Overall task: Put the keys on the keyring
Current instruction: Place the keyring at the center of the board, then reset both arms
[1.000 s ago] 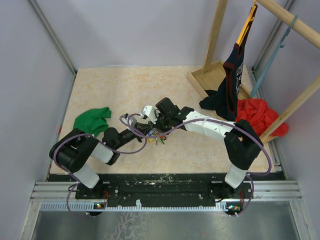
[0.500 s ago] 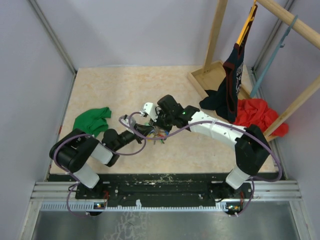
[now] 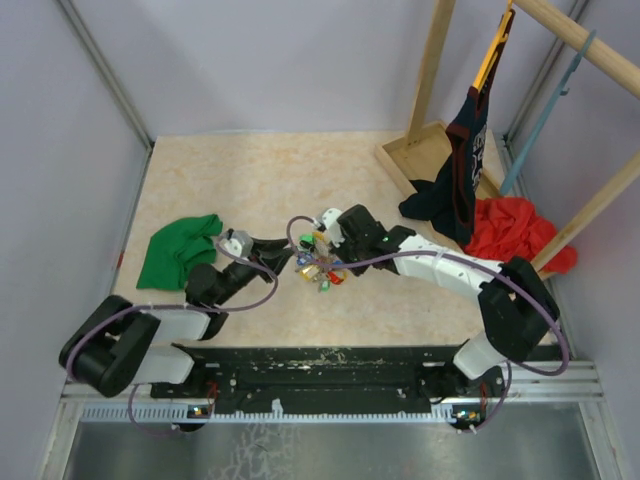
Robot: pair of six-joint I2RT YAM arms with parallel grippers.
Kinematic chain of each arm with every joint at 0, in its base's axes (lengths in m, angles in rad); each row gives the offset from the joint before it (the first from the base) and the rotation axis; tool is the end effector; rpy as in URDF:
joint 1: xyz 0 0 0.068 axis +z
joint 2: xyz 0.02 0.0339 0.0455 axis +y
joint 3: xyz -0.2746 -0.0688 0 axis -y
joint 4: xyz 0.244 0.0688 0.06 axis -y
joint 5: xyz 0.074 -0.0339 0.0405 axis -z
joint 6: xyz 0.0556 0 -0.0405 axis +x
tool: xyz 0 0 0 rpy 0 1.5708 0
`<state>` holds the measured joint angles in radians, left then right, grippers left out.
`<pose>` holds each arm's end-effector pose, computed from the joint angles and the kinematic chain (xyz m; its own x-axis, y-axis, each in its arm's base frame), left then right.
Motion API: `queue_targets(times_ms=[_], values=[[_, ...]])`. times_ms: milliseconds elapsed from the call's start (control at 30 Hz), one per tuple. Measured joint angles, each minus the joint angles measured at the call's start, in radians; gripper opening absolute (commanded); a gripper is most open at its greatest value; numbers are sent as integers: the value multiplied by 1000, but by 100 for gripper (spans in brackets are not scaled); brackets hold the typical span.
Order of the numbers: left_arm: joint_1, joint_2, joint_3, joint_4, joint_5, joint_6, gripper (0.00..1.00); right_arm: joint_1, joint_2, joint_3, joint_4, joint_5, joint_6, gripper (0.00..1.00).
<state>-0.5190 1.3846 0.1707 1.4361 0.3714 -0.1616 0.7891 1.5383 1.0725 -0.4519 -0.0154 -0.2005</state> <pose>0.1926 -0.1333 0.2034 0.0650 -0.2098 -0.9756 0.7903 0.6077 -0.0780 0.2352 0.2382 0.2290 -0.4057 -0.6913 -0.5979 -0.8133 0.5715 -0.1090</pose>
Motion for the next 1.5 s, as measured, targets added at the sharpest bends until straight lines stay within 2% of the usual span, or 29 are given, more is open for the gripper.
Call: queue_targets(times_ms=[233,333,367,400,433,467,533,633,800,933,1100,1267,1500], values=[[5,-353,-1,-362,-105,-19,47,-76,-108,-275,94,99,244,4],[5,-519,-1,-537,-175,-37,55,-84,-167,-380,141,129,343,17],[5,-573,-1,-595,-202,-47,60,-85,-183,-400,154,136,366,24],[5,-621,-1,-647,-227,-56,76,-85,-200,-417,167,146,388,32],[5,-673,-1,-700,-255,-68,97,-85,-219,-432,183,159,407,39],[5,-719,-1,-748,-282,-79,100,-85,-235,-440,191,170,423,46],[5,-807,-1,-847,-336,-108,100,-85,-275,-452,205,192,443,59],[5,-912,2,-991,-407,-145,100,-85,-393,-469,208,229,462,67],[4,-1065,27,-1188,-509,-235,100,-86,-669,-499,231,301,466,73],[4,-1129,28,-1242,-544,-280,100,-87,-911,-595,282,371,463,79],[4,-1134,17,-1254,-581,-268,100,-87,-1099,-737,346,430,455,81],[4,-1086,-3,-1257,-625,-257,100,-87,-1160,-809,369,457,454,82],[4,-1023,-27,-1253,-641,-233,100,-87,-1135,-816,407,467,446,83]])
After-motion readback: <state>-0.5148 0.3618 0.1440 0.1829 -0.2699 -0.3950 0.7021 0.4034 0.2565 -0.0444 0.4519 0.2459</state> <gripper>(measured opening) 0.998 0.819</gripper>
